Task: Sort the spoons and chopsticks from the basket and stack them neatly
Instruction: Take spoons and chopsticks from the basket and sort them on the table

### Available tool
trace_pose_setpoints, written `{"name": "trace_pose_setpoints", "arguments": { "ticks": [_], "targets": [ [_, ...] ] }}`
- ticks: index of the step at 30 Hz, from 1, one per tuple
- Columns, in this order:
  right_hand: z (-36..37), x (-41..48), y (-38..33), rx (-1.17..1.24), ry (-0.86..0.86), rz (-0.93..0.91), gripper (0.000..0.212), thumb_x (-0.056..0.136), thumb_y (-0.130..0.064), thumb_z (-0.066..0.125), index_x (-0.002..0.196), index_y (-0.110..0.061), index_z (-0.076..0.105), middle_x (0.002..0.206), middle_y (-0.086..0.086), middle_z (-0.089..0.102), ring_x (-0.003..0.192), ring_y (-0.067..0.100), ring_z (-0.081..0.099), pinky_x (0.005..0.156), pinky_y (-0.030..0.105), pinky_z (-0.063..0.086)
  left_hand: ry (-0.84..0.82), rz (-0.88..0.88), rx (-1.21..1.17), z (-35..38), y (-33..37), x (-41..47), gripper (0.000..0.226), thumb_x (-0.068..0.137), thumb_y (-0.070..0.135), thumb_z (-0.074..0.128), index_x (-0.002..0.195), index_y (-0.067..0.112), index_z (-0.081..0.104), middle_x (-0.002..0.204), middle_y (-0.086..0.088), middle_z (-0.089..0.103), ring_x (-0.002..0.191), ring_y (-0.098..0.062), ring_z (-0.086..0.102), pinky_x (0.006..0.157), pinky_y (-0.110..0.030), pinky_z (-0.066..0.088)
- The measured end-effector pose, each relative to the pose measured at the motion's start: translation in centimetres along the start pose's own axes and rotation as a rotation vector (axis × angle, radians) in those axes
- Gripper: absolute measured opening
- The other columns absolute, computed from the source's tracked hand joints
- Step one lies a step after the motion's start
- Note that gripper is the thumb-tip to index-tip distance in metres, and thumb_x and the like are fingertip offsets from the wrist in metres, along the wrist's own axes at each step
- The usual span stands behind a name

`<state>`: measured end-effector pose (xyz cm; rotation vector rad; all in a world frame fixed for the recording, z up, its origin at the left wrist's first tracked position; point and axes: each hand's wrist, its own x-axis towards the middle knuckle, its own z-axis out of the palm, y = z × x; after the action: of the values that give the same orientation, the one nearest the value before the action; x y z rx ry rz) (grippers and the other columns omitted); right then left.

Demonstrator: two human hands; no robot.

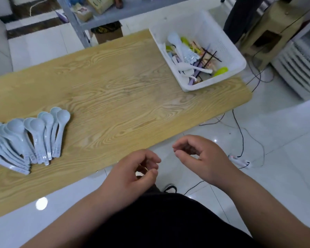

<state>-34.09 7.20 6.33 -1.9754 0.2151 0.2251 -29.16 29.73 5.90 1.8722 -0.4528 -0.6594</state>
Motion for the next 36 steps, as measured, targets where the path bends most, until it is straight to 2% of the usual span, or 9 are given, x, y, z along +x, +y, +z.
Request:
{"name": "trace_pose_setpoints", "arguments": {
  "ticks": [4,11,15,19,21,24,30,33,36],
  "targets": [
    [-2.5,0.5,0.9,-0.010,0.018,0.044,0.017,0.092,-0.018,0.069,0.097,-0.034,0.070,0.095,-0.019,0.070,0.094,0.003,0.067,0.082,0.012,0.050,-0.059,0.039,0.025,0.8,1.0,3.2,0.019,0.082,0.033,0.062,0.101,0.038,0.065,0.092,0.010,0.068,0.088,-0.013,0.066,0.075,-0.014,0.049],
    [-7.6,1.6,4.3,0.032,0.005,0.090,0.017,0.091,-0.015,0.070,0.097,-0.031,0.071,0.095,-0.021,0.070,0.093,0.002,0.067,0.079,0.010,0.047,-0.098,0.086,0.046,4.3,4.4,11.9,0.017,0.083,0.032,0.058,0.099,0.037,0.064,0.090,0.011,0.068,0.089,-0.012,0.066,0.079,-0.015,0.049],
    [-12.8,4.0,6.5,0.012,-0.081,0.049,0.018,0.090,-0.017,0.070,0.097,-0.033,0.070,0.097,-0.022,0.069,0.095,0.003,0.066,0.080,0.010,0.047,-0.036,0.095,0.104,7.5,7.5,16.6,0.020,0.084,0.024,0.061,0.099,0.037,0.063,0.091,0.013,0.067,0.090,-0.011,0.065,0.078,-0.014,0.049],
    [-19.2,7.6,7.6,-0.015,-0.174,-0.023,0.016,0.091,-0.018,0.069,0.097,-0.033,0.070,0.097,-0.021,0.069,0.096,0.003,0.065,0.084,0.016,0.050,0.082,0.118,0.152,11.3,9.7,19.9,0.020,0.081,0.033,0.057,0.100,0.039,0.063,0.094,0.016,0.066,0.089,-0.006,0.065,0.076,-0.009,0.047],
    [-21.8,9.6,7.9,-0.030,-0.201,-0.062,0.013,0.091,-0.017,0.070,0.097,-0.028,0.072,0.094,-0.018,0.069,0.092,0.004,0.066,0.083,0.018,0.052,0.163,0.103,0.156,13.1,10.3,20.9,0.020,0.080,0.036,0.056,0.099,0.038,0.064,0.094,0.017,0.066,0.088,-0.006,0.066,0.074,-0.010,0.048],
    [-24.5,12.9,7.5,-0.034,-0.225,-0.111,0.017,0.090,-0.013,0.070,0.094,-0.030,0.070,0.092,-0.018,0.069,0.088,0.003,0.067,0.082,0.017,0.052,0.229,0.058,0.138,14.8,10.5,21.6,0.021,0.079,0.037,0.056,0.098,0.037,0.065,0.094,0.017,0.067,0.086,-0.008,0.067,0.074,-0.012,0.049],
    [-25.8,17.9,6.4,-0.049,-0.255,-0.171,0.013,0.092,-0.014,0.069,0.095,-0.027,0.069,0.090,-0.016,0.068,0.086,0.006,0.066,0.080,0.019,0.053,0.256,0.002,0.097,14.1,10.1,24.0,0.020,0.080,0.038,0.057,0.098,0.036,0.065,0.090,0.017,0.068,0.085,-0.011,0.066,0.075,-0.022,0.052],
    [-25.3,19.4,6.3,-0.053,-0.251,-0.138,0.012,0.092,-0.015,0.069,0.097,-0.025,0.070,0.090,-0.015,0.069,0.086,0.006,0.066,0.080,0.022,0.055,0.249,-0.007,0.076,12.4,10.2,26.4,0.018,0.082,0.034,0.058,0.099,0.034,0.066,0.089,0.015,0.068,0.084,-0.012,0.066,0.074,-0.018,0.050],
    [-24.8,20.6,6.8,-0.047,-0.275,-0.114,0.011,0.093,-0.013,0.069,0.098,-0.022,0.071,0.087,-0.013,0.069,0.086,0.006,0.067,0.080,0.021,0.054,0.271,0.025,0.047,10.5,10.8,29.6,0.019,0.085,0.018,0.063,0.097,0.032,0.065,0.086,0.012,0.068,0.081,-0.011,0.066,0.073,-0.011,0.046]
  ]
}}
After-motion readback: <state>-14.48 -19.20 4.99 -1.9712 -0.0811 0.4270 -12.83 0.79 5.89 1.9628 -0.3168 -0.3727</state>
